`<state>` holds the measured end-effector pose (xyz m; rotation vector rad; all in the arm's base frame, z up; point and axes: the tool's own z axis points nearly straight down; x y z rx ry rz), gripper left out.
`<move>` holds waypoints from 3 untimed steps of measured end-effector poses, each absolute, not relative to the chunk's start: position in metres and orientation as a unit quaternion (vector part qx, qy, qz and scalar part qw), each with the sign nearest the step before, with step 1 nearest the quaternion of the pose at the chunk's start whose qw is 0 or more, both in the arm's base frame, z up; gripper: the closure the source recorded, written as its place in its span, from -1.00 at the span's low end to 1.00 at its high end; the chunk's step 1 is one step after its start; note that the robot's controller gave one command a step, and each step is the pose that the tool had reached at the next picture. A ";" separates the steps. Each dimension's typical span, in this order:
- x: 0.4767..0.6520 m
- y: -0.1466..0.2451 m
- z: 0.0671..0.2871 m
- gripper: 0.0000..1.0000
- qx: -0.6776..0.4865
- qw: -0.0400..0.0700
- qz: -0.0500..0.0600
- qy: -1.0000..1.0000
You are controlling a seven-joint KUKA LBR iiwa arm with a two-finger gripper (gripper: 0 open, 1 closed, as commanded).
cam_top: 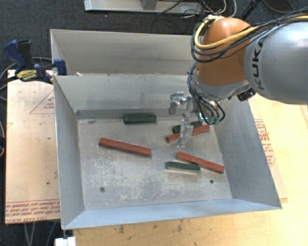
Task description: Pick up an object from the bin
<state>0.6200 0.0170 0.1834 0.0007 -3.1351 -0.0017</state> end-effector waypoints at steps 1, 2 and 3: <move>0.623 -0.020 0.068 -1.00 -0.067 0.001 -0.001 -0.998; 0.640 -0.082 0.072 -1.00 0.015 -0.003 0.000 -1.000; 0.640 -0.081 0.072 1.00 0.016 -0.003 0.000 -1.000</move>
Offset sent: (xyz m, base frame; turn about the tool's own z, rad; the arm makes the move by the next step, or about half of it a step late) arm 0.0033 -0.0378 -0.1134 0.1331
